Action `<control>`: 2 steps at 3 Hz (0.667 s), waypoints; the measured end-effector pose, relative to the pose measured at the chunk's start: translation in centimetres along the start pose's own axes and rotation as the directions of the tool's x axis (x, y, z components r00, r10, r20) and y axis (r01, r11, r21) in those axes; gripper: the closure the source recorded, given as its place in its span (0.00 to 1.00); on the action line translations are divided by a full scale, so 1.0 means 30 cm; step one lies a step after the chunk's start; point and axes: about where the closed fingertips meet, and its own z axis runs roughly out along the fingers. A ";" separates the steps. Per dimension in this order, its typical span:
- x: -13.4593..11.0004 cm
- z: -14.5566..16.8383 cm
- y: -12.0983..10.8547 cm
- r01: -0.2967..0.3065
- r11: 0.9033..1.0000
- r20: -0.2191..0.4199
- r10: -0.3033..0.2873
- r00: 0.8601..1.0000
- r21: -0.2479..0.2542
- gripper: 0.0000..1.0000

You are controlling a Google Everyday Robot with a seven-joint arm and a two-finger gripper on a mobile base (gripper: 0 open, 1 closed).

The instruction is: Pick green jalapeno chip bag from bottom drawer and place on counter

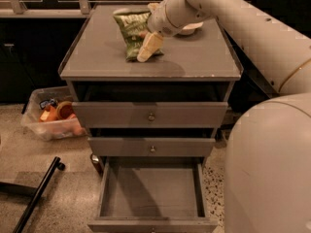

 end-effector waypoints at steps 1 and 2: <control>0.042 -0.037 -0.025 -0.033 0.999 -0.013 0.033 0.999 0.025 0.00; 0.042 -0.037 -0.025 -0.033 0.999 -0.013 0.033 0.999 0.025 0.00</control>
Offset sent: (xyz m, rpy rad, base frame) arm 0.0025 -0.0163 0.0024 0.0090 0.0042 -0.0379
